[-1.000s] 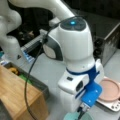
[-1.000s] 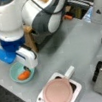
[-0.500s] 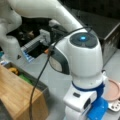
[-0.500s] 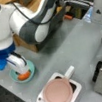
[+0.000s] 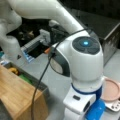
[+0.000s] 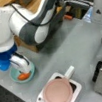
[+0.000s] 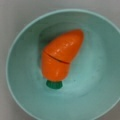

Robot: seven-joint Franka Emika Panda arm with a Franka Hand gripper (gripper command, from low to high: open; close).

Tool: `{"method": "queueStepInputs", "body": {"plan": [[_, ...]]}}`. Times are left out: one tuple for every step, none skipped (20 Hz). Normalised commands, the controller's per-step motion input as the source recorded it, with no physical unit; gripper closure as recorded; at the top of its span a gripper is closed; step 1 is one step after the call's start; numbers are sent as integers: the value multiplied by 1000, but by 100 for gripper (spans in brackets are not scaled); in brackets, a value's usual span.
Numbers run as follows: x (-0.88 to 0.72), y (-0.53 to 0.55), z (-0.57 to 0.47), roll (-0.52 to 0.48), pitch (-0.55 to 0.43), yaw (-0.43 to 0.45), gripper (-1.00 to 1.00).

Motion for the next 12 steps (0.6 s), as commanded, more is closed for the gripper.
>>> {"method": "queueStepInputs", "body": {"plan": [[-90,-101,-194,94,41,108,-100],[-112,-120,-234,95,-25,119,-100],[-115,-138,-226,97,-60,119,-100],[-118,-147,-218,97,-76,115,-100],[-120,-156,-232,103,-94,109,-100],[-120,-158,-231,108,-109,100,-100],[-125,-160,-243,114,-121,91,-100],[-130,-150,-240,116,-132,84,-100],[-138,-134,-229,122,-137,78,-100],[-149,-114,-215,124,-136,70,-100],[-156,-84,-189,127,-140,64,-100],[-162,-71,-184,127,-142,61,-100]]}}
